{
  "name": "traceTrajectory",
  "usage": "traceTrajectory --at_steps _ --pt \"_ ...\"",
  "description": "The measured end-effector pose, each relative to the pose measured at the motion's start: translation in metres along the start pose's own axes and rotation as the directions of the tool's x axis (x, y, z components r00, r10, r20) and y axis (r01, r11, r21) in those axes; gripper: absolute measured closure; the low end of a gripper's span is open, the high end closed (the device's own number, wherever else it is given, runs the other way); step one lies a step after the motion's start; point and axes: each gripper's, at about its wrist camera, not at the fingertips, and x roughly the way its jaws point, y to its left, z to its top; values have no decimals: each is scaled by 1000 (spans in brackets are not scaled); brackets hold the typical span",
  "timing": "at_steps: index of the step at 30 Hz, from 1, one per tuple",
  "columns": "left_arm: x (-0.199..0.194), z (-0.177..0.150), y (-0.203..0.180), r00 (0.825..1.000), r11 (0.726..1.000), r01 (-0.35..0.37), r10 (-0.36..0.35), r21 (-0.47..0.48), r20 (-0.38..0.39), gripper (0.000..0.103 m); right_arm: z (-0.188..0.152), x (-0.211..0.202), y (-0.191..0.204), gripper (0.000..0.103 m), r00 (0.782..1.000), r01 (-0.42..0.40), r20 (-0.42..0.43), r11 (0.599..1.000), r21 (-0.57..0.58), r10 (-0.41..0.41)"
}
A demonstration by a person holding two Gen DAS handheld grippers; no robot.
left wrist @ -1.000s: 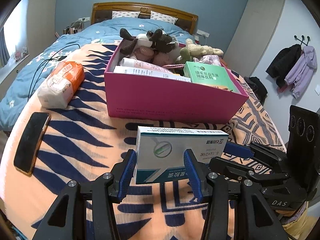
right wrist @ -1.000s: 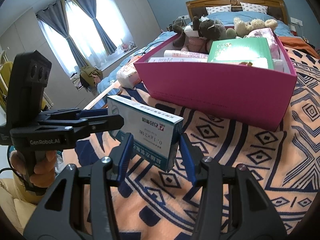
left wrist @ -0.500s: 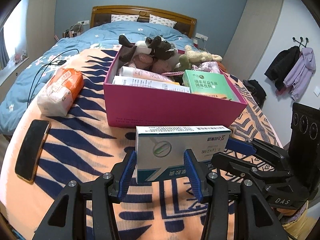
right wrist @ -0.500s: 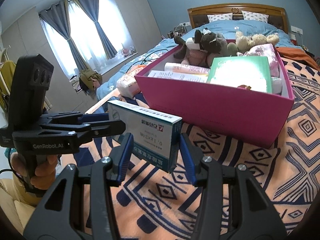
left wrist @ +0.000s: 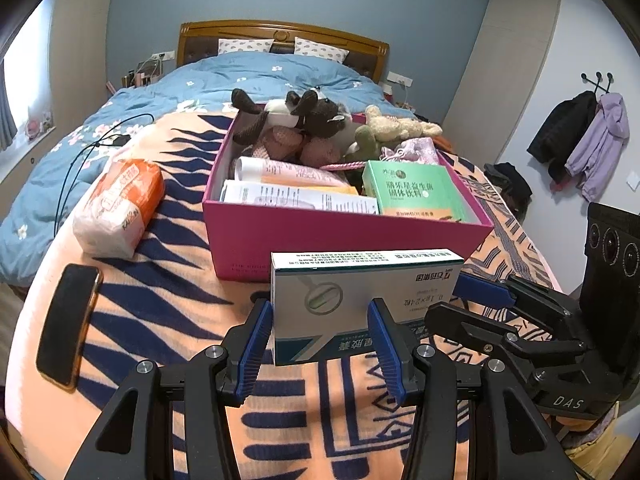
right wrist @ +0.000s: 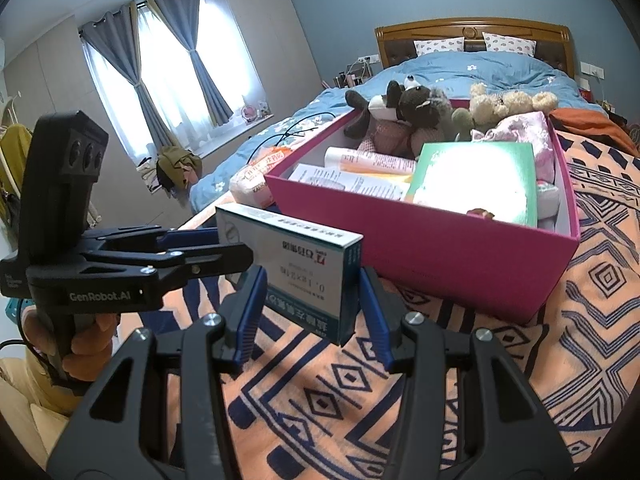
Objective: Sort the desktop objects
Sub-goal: 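Carry the medicine box over the pink box with both grippers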
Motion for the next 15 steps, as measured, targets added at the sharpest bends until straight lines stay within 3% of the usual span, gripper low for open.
traceTrajectory --at_steps 15 --pt "1 16 0 1000 1000 -8 8 10 25 53 17 0 -2 53 999 7 33 1000 -21 -6"
